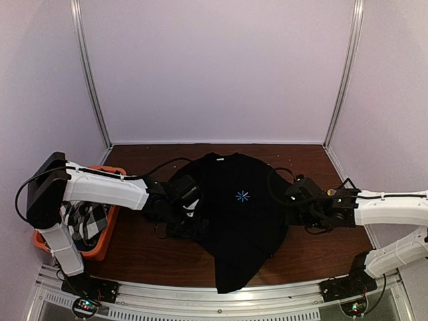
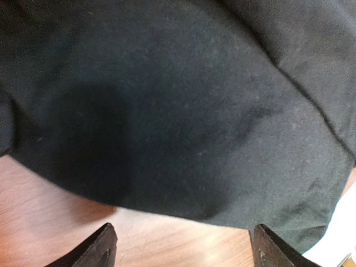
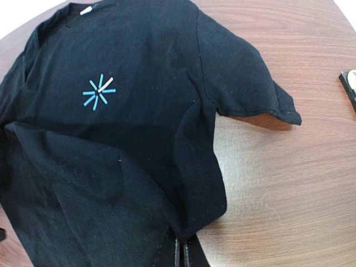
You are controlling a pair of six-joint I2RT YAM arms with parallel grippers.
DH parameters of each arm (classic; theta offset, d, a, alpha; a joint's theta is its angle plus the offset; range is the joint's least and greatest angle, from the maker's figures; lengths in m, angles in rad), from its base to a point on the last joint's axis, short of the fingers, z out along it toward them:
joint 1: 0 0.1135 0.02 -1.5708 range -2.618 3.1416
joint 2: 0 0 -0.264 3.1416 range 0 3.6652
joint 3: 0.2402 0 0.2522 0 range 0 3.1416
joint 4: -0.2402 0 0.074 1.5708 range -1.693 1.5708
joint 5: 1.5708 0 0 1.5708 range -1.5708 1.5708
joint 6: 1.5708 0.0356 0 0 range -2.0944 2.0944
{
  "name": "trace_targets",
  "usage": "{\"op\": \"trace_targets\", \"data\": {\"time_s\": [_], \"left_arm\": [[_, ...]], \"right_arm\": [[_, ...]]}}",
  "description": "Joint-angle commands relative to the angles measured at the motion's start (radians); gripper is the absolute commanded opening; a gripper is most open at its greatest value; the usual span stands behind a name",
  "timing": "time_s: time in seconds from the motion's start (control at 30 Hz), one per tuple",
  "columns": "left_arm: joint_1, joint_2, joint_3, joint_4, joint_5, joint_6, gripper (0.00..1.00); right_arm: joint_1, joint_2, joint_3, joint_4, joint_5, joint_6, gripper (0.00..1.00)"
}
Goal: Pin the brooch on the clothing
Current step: Smooth out the flattened clothing at the center of the board, then pick up the flattened clothing from the center of the board.
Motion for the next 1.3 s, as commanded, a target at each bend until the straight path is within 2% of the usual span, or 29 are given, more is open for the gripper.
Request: {"op": "trace_targets", "data": {"time_s": [0.0,0.1,0.2,0.3,0.4,0.43,0.57,0.77,0.87,1.07,1.2,1.27], "left_arm": [[0.001,0.063,0.021,0.047,0.028,-0.01,0.83],[0.001,0.095,0.037,0.047,0.028,-0.006,0.76],[0.001,0.12,0.042,0.048,0.028,-0.001,0.6],[0.003,0.133,0.044,0.048,0.008,0.001,0.35],[0.005,0.146,0.056,0.04,-0.013,0.005,0.04],[0.006,0.148,0.062,0.035,-0.019,0.007,0.0],[0.008,0.122,0.095,-0.005,-0.079,0.024,0.0],[0.021,-0.05,0.208,-0.112,-0.268,0.102,0.0],[0.028,-0.114,0.283,-0.182,-0.395,0.15,0.0],[0.051,-0.181,0.343,-0.241,-0.512,0.202,0.0],[0.061,-0.205,0.356,-0.281,-0.601,0.217,0.0],[0.068,-0.215,0.362,-0.319,-0.64,0.217,0.0]], "right_arm": [[-0.011,-0.033,-0.008,0.006,0.031,-0.008,0.0],[-0.012,-0.036,-0.011,0.012,0.029,-0.008,0.0],[-0.013,-0.034,-0.016,0.022,0.026,-0.009,0.0],[-0.013,-0.028,-0.023,0.037,0.016,-0.01,0.0],[-0.013,-0.024,-0.027,0.045,0.007,-0.013,0.0],[-0.013,-0.023,-0.027,0.046,0.006,-0.015,0.0],[-0.013,-0.03,-0.015,0.033,0.015,-0.035,0.0],[-0.013,-0.049,0.042,0.019,0.041,-0.148,0.0],[-0.013,-0.04,0.078,0.052,0.023,-0.227,0.0],[-0.013,0.021,0.141,0.139,-0.043,-0.374,0.0],[-0.014,0.057,0.189,0.149,-0.016,-0.464,0.0],[-0.015,0.055,0.206,0.116,0.046,-0.488,0.0]]}}
